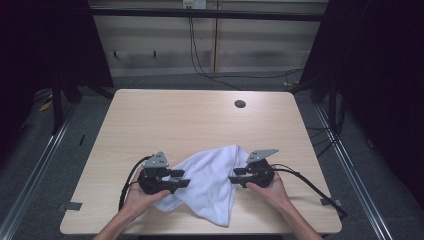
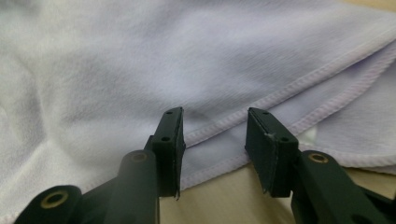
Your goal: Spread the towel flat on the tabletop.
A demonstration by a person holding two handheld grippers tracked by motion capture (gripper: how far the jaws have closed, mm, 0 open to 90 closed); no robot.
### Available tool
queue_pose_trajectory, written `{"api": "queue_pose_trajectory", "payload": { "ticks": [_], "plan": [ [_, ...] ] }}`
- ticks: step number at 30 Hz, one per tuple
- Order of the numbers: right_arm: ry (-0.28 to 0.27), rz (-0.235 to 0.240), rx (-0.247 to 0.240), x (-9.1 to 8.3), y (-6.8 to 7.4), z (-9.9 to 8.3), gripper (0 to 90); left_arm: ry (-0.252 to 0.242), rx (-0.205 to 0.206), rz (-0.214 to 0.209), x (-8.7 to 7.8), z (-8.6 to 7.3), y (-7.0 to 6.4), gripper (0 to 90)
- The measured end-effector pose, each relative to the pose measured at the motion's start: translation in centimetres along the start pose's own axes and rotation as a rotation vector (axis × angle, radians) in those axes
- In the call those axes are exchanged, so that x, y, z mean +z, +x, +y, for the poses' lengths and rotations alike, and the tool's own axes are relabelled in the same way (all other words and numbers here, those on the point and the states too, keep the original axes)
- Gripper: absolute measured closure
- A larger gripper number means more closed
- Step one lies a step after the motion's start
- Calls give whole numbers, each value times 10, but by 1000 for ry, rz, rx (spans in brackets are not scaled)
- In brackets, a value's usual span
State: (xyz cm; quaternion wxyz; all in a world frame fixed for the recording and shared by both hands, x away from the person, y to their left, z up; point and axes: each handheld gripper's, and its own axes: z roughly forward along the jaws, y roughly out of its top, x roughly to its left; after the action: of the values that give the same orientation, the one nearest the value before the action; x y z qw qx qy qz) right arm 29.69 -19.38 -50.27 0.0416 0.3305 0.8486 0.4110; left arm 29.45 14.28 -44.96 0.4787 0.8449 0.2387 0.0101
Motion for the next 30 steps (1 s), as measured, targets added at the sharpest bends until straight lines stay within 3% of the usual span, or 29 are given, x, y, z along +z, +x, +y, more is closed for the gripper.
{"api": "queue_pose_trajectory", "payload": {
  "ticks": [3, 5, 6, 7, 8, 9, 10, 12, 14, 17, 18, 20, 21, 22, 24, 25, 28, 30],
  "plan": [
    [11, 6, -15, -2, 6, -3, 541, -15, 24, -13, 12, 13, -7, 537],
    [13, 6, -20, -3, 8, -4, 543, 5, 35, -29, 21, 16, -10, 519],
    [17, 3, -31, -7, 12, -8, 541, 72, 51, -27, 39, 15, -13, 506],
    [17, 3, -31, -7, 12, -8, 541, 72, 51, -27, 39, 15, -13, 500],
    [26, 3, -32, -9, 14, -12, 539, 113, 61, -52, 53, 11, -15, 496],
    [26, 3, -32, -9, 14, -12, 539, 113, 61, -52, 53, 11, -15, 482],
    [16, -9, -49, -10, 17, -15, 526, 132, 89, -60, 60, 7, -17, 460],
    [13, -14, -59, -9, 20, -16, 512, 136, 89, -61, 61, 7, -18, 436],
    [30, -25, -101, -8, 24, -15, 492, 137, 92, -68, 62, 7, -18, 391],
    [30, -26, -109, -9, 25, -13, 485, 168, 146, -31, 63, 4, -23, 392],
    [12, -26, -115, -10, 25, -12, 497, 189, 185, 10, 66, 2, -27, 430],
    [23, -19, -118, -6, 25, -11, 496, 201, 197, 20, 66, 2, -27, 503],
    [23, -19, -118, -6, 25, -11, 496, 194, 194, 28, 66, 2, -27, 503],
    [12, -23, -125, -4, 25, -12, 497, 174, 145, 19, 65, 2, -25, 558],
    [-2, -61, -137, -1, 29, -13, 566, 143, 91, -26, 62, 2, -19, 718],
    [-1, -78, -143, 0, 31, -13, 602, 119, 57, -52, 60, 2, -15, 748],
    [2, -101, -135, -1, 31, -12, 815, 48, 3, -89, 49, 6, -7, 811],
    [11, -112, -119, -2, 30, -11, 867, 11, -3, -80, 38, 10, -4, 827]
  ]
}}
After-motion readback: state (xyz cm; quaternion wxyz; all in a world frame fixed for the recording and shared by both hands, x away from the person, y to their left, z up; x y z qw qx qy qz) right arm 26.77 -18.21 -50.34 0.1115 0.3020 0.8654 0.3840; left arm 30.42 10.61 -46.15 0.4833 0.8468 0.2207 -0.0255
